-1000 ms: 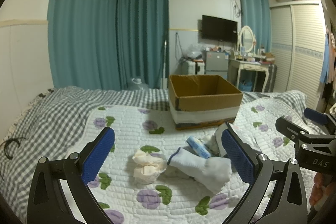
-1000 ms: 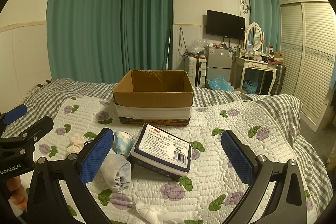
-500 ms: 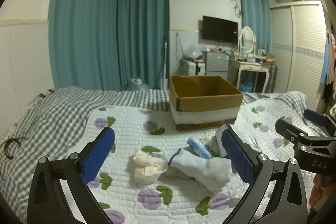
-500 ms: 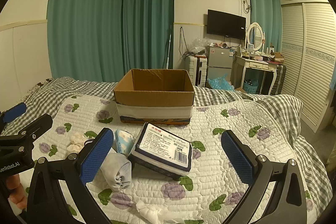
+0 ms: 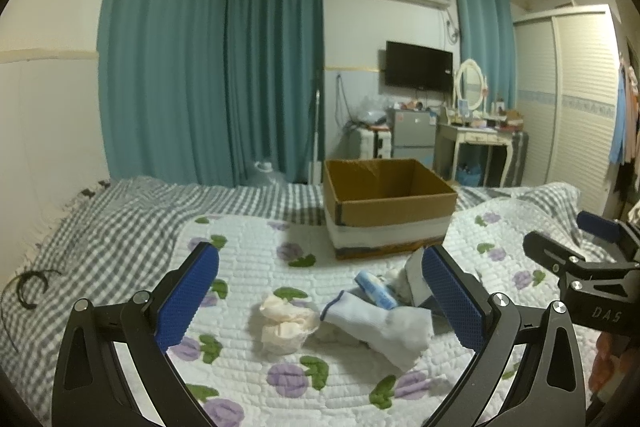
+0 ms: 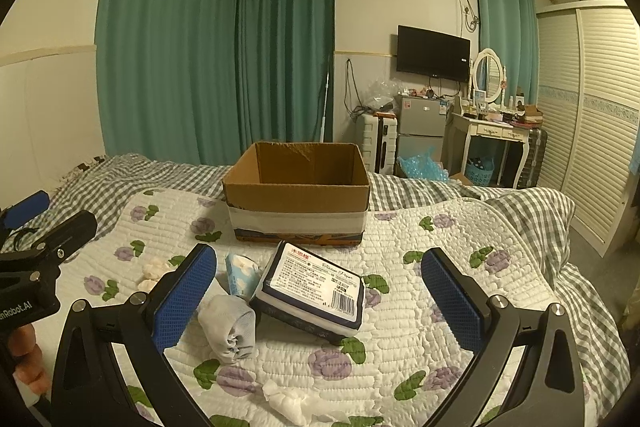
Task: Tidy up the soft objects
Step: 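Grasp the white sock with the left tool while the right tool grasps the white fluffy cloth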
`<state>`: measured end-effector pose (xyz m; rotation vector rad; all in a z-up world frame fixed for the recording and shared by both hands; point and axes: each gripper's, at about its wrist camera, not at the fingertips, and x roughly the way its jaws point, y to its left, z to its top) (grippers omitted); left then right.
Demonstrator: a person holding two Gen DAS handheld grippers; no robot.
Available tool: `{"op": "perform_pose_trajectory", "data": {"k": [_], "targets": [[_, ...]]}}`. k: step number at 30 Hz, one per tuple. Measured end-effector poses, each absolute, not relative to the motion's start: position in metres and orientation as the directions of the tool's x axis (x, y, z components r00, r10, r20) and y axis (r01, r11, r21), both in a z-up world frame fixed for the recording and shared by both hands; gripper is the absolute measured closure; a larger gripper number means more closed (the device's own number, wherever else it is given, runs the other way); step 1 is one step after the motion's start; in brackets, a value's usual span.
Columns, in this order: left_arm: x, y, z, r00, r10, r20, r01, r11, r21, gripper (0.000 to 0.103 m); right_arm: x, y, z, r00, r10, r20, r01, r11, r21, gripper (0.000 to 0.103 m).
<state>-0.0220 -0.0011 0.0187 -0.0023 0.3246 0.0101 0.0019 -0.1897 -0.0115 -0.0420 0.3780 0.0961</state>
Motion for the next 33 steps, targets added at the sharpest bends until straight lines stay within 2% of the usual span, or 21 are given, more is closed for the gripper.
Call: {"op": "perform_pose_trajectory", "data": {"k": [9,19,25,28,30,31,32,33], "targets": [[-0.038,-0.011,-0.009,0.919,0.000,-0.394,0.015,0.999,0.034,0.000,-0.009,-0.188,-0.031,0.883,0.078,-0.463,-0.111,0.993,-0.044,0.000],[-0.028,-0.007,-0.063,0.833,0.025,-0.553,-0.010,1.000,0.029,0.000,0.004,-0.167,-0.106,0.750,0.079,-0.657,-0.187,0.978,-0.095,0.001],[-0.020,0.004,-0.074,0.805,0.038,-0.592,-0.049,0.999,-0.003,0.000,0.023,-0.161,-0.148,0.630,0.123,-0.766,-0.249,0.967,-0.049,0.005],[-0.019,0.005,-0.075,0.801,0.034,-0.598,-0.050,0.999,-0.010,0.000,0.031,-0.159,-0.163,0.581,0.142,-0.802,-0.265,0.964,-0.022,0.015],[-0.019,0.003,-0.074,0.801,0.028,-0.598,-0.041,0.999,-0.007,0.000,0.036,-0.156,-0.172,0.540,0.141,-0.830,-0.277,0.961,-0.018,0.030],[-0.019,0.002,-0.073,0.803,0.024,-0.596,-0.035,0.999,-0.008,0.000,0.038,-0.156,-0.175,0.526,0.135,-0.839,-0.276,0.961,-0.018,0.038],[-0.020,0.000,-0.072,0.805,0.019,-0.593,-0.029,1.000,-0.006,0.000,0.038,-0.157,-0.176,0.526,0.127,-0.841,-0.269,0.963,-0.022,0.065],[-0.020,0.000,-0.071,0.806,0.016,-0.591,-0.024,1.000,-0.005,0.000,0.038,-0.159,-0.175,0.528,0.129,-0.839,-0.260,0.965,-0.015,0.070]]}}
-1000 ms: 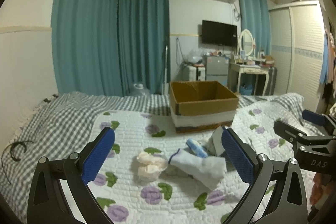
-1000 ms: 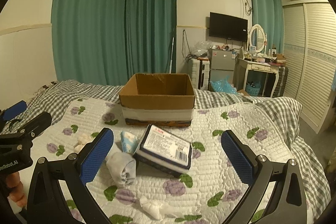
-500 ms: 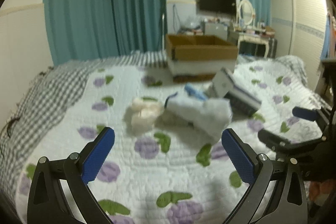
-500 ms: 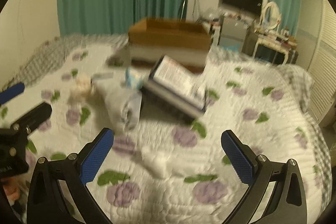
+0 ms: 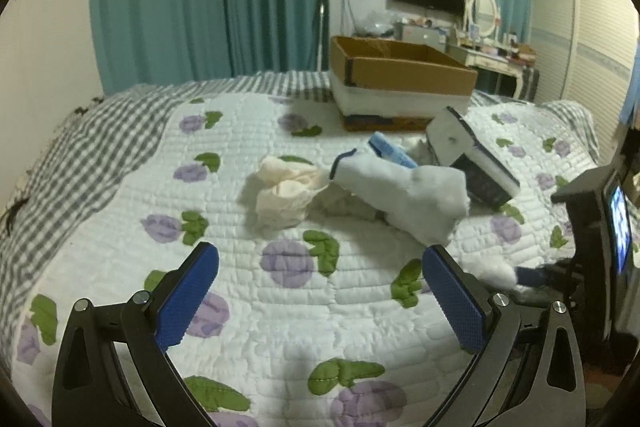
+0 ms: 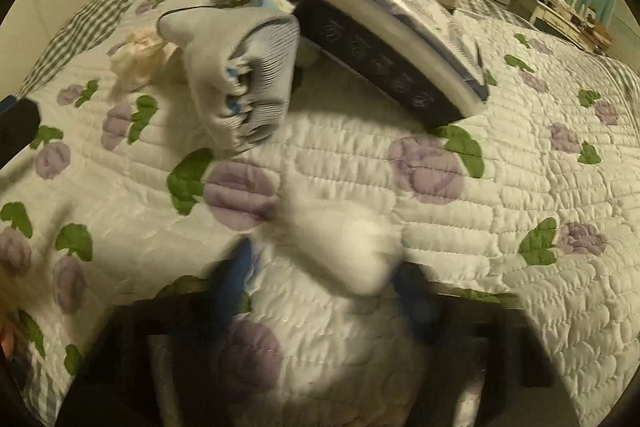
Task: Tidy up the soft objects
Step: 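Grasp the white sock with the left tool while the right tool grasps the white fluffy cloth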
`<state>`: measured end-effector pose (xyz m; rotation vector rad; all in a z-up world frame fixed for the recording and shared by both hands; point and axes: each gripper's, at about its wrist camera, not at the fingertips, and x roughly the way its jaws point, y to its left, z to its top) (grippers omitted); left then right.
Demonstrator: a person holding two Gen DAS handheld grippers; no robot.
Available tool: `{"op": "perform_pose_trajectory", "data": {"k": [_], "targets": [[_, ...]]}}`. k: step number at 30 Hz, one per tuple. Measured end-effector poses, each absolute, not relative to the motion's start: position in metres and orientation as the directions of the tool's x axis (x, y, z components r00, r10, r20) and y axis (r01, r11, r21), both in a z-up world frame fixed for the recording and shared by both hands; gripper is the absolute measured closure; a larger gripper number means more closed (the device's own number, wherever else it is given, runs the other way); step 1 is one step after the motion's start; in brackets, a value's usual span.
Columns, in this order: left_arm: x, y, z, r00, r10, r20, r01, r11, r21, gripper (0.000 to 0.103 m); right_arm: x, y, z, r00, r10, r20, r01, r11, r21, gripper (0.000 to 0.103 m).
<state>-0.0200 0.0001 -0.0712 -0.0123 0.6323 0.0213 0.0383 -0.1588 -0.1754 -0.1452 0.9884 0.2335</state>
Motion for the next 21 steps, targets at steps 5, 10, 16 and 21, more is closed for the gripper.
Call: {"op": "perform_pose_trajectory", "data": {"k": [5,10,16,21], "targets": [[-0.011,-0.008,-0.063,0.806,-0.011,-0.592,-0.002,1.000,-0.022,0.000,0.025,-0.173,-0.143,0.604,0.165,-0.780,-0.240,0.971,0.020,0.078],[0.016,-0.032,-0.060,0.785,-0.103,-0.611,0.059,0.994,-0.091,0.000,0.034,-0.183,-0.098,0.677,0.173,-0.715,-0.241,0.970,0.006,0.078],[0.065,-0.067,-0.090,0.724,-0.106,-0.681,0.073,0.994,-0.077,0.008,0.059,-0.198,-0.087,0.695,0.159,-0.701,-0.235,0.972,-0.013,0.078],[0.084,-0.074,-0.112,0.680,-0.171,-0.713,0.133,0.985,-0.109,0.041,0.069,-0.215,-0.094,0.692,0.165,-0.702,-0.223,0.975,0.009,0.078]]}}
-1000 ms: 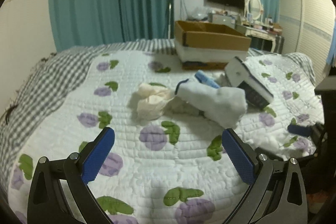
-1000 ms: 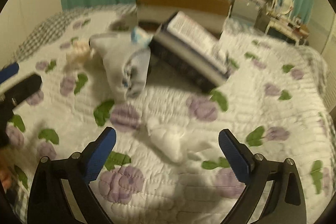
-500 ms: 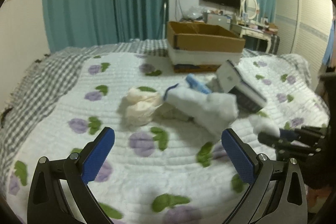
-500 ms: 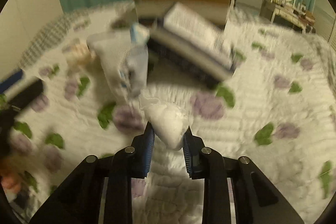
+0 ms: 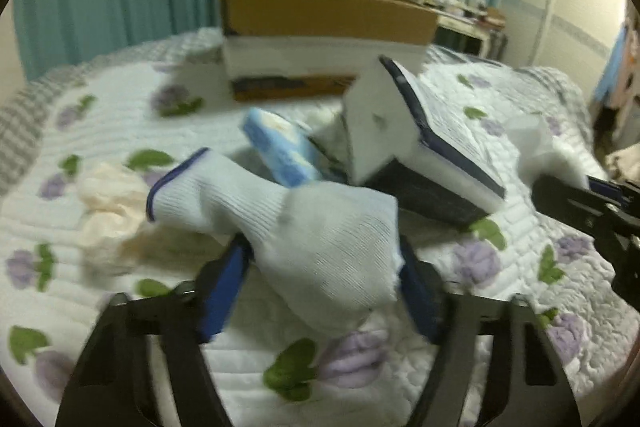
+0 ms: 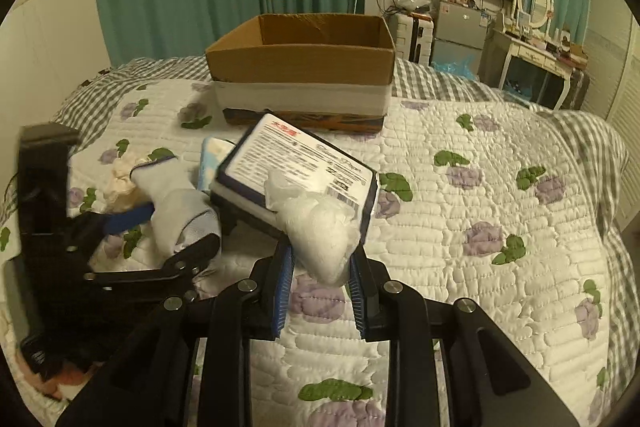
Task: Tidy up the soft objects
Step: 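Grasp the white sock with the left tool while the right tool grasps the white fluffy cloth, then carry the sock and cloth into the cardboard box and open both tools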
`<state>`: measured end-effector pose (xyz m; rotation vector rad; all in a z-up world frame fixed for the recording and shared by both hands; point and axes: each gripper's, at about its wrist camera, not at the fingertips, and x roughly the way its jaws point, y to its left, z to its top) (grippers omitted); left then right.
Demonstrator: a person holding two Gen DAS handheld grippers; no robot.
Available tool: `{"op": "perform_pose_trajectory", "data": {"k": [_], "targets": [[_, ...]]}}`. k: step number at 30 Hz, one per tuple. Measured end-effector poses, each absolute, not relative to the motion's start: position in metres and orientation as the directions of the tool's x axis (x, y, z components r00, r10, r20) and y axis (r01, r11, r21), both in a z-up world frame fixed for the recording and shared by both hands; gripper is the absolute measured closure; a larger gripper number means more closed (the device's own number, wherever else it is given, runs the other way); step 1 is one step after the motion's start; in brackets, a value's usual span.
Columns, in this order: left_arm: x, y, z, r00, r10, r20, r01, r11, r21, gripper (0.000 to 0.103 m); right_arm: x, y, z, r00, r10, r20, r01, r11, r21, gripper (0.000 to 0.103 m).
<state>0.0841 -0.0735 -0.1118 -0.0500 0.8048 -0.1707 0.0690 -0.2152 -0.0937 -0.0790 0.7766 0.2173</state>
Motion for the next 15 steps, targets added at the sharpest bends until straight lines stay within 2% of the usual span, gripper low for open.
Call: {"op": "perform_pose_trajectory", "data": {"k": [1,4,10,15], "targets": [[0.082,-0.072,-0.111,0.680,-0.183,-0.710,0.140,0.983,-0.118,0.047,0.070,-0.217,-0.095,0.690,0.169,-0.704,-0.223,0.975,0.015,0.078],[0.069,-0.073,-0.101,0.691,-0.187,-0.699,0.159,0.982,-0.106,0.055,0.068,-0.217,-0.097,0.689,0.167,-0.705,-0.225,0.974,0.011,0.078],[0.032,-0.057,-0.064,0.738,-0.201,-0.644,0.171,0.979,-0.111,0.055,0.048,-0.209,-0.082,0.710,0.192,-0.677,-0.255,0.967,0.007,0.078],[0.015,-0.048,-0.010,0.811,-0.197,-0.551,0.187,0.979,-0.075,0.055,0.038,-0.203,-0.047,0.746,0.216,-0.630,-0.275,0.962,0.004,0.078]]}}
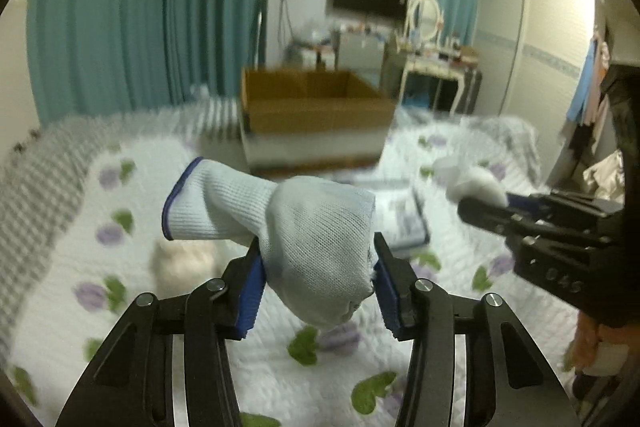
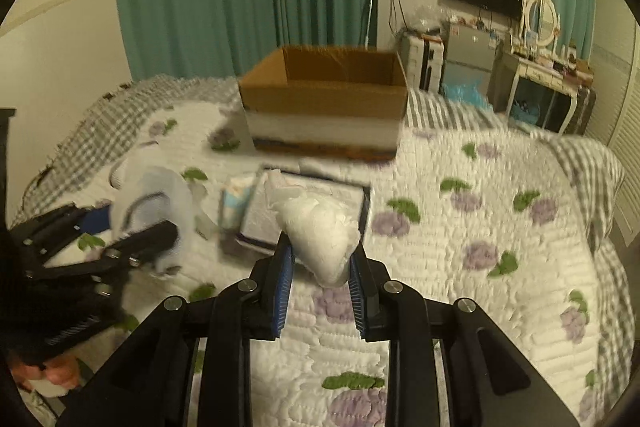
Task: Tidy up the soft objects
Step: 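Carry the sock and cloth into the cardboard box and open both tools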
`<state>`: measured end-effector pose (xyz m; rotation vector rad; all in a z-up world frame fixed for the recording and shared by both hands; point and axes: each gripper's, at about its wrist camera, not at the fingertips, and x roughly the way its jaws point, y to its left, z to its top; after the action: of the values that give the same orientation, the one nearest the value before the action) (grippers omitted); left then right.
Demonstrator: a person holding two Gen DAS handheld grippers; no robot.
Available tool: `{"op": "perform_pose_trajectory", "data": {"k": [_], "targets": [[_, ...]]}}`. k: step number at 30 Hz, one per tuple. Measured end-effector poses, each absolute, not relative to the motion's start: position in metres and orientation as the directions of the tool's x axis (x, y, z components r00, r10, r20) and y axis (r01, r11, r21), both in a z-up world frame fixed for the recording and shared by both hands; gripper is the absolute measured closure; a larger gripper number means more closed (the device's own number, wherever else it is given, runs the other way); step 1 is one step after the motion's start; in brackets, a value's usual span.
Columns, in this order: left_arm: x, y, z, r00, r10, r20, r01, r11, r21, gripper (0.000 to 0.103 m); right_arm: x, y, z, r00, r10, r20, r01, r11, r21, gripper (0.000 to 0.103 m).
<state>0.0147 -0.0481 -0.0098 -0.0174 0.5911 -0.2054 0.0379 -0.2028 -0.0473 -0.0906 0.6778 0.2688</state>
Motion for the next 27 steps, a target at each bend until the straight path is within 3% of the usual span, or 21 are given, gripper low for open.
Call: {"op": "perform_pose_trajectory", "data": {"k": [11,24,27], "targets": [[0.064,-0.046,0.050,0.878,-0.171,-0.447,0.192,0.981,0.002,0.055,0.076,-0.199,0.028,0.819,0.204,-0.537,-0.289,0.954,-0.078,0.078],[0.213,-0.056,0.026,0.845,-0.193,-0.499,0.246,0.968,0.042,0.055,0.239,-0.199,0.025,0.775,0.261,-0.576,-0.327,0.945,-0.013,0.078],[0.239,-0.059,0.009,0.832,-0.180,-0.524,0.248,0.967,0.062,0.050,0.269,-0.195,0.013,0.766,0.268,-0.585,-0.332,0.943,-0.001,0.076]]}}
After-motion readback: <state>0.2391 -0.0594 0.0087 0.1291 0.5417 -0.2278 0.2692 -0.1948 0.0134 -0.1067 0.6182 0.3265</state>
